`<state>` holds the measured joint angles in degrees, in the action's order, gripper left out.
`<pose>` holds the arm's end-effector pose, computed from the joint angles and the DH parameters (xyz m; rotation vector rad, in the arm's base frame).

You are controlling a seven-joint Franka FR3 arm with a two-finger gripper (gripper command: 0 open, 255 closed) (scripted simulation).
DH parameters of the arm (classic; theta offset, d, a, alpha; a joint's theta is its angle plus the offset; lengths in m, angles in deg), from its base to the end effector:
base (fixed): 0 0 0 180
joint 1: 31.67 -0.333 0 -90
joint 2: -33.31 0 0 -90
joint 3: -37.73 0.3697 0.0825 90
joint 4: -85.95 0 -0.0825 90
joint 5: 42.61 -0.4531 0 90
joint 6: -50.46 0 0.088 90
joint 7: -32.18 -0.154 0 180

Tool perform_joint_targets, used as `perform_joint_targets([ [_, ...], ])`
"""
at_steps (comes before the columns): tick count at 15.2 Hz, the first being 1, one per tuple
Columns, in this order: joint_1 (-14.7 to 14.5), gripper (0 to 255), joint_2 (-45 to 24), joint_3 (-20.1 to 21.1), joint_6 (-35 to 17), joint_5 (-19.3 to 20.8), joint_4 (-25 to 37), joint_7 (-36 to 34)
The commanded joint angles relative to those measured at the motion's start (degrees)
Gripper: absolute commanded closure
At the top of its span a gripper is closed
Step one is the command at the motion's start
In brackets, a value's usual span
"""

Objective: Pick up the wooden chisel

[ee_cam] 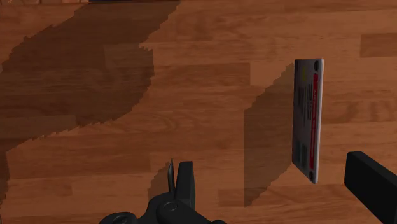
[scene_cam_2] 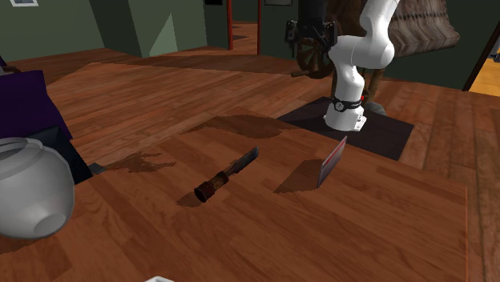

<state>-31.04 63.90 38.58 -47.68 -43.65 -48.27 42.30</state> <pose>0.4155 0.0046 0.5049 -3.1076 -0.2720 0.1476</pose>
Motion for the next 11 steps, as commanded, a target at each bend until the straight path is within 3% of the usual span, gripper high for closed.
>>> perform_joint_targets([
  [1, 0.14, 0, -4.40, 0.10, -2.88, 0.35, 0.92, -0.08],
  [11, 0.91, 0, -27.52, 0.09, -11.98, 2.61, 11.96, -0.57],
])
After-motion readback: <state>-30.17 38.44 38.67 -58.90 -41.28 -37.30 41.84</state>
